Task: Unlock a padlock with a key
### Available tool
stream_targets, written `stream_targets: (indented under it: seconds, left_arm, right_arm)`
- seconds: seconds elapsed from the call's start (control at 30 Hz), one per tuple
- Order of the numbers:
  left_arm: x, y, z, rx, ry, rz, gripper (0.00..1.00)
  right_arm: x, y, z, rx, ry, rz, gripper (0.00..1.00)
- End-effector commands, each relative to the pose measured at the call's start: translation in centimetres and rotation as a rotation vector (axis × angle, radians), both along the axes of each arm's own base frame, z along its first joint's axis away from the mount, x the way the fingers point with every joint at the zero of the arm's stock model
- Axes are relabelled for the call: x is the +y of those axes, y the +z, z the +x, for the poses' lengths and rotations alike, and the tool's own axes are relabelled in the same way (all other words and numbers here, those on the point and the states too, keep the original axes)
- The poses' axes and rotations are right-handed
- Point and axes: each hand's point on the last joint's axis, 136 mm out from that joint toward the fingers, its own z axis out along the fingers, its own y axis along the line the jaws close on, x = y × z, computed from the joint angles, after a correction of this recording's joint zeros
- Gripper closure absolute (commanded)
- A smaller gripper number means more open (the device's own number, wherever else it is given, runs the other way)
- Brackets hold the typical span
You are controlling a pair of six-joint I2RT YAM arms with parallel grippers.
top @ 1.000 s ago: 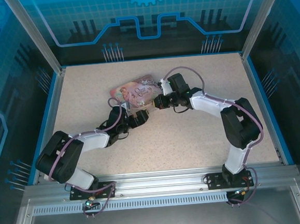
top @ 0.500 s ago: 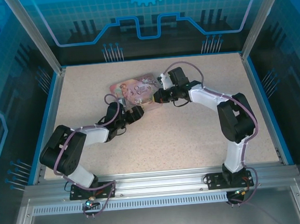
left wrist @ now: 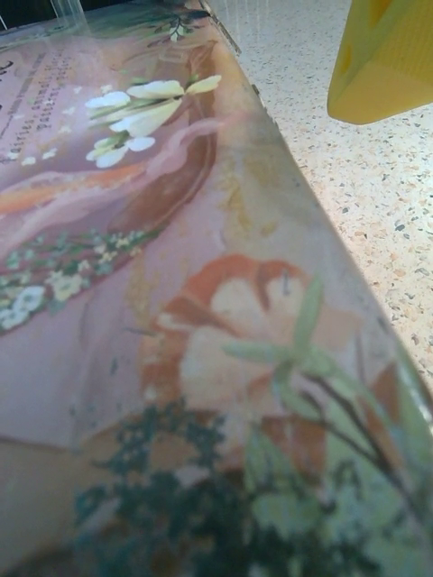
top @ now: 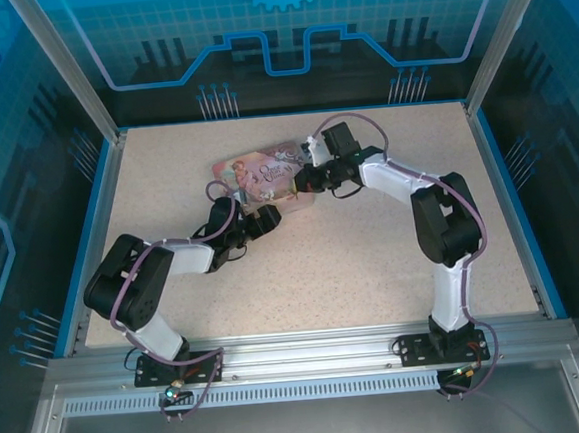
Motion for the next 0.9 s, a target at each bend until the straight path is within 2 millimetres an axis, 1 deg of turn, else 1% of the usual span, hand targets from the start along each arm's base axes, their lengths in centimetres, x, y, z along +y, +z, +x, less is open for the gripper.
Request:
stream_targets:
  seconds: [0.0, 0.13, 0.3, 0.53, 0.63, 0.87]
  left_arm:
    - [-0.8, 1.2, 0.8, -0.053, -0.022, -0.012, 0.08]
    - [-1.0, 1.4, 0.9, -0.060, -0.029, -0.016, 0.08]
    - [-1.3, 1.5, 1.0, -0.065, -0.032, -0.018, 0.08]
    - [-1.8, 1.3, 1.4, -0.081, -0.034, -0.008, 0.08]
    - [-1.9, 1.2, 1.6, -0.094, -0.028, -0.002, 0.08]
    - [-1.8, 0.9, 2.1, -0.121, 0.003, 0.025, 0.08]
  right_arm:
    - [0.0, -0.4, 0.5, 0.041, 0.002, 0.004, 1.00]
    - [-0.1, -1.1, 1.3, 0.066, -0.011, -0.011, 1.00]
    - [-0.5, -2.3, 1.7, 0.095, -0.028, -0.056, 1.00]
    - [-1.5, -4.5, 1.1, 0.138, -0.045, -0.137, 1.00]
    - [-2.0, -5.2, 0.8, 0.151, -0.049, -0.164, 1.00]
    - [-2.2, -6.4, 0.2, 0.174, -0.047, -0.185, 1.00]
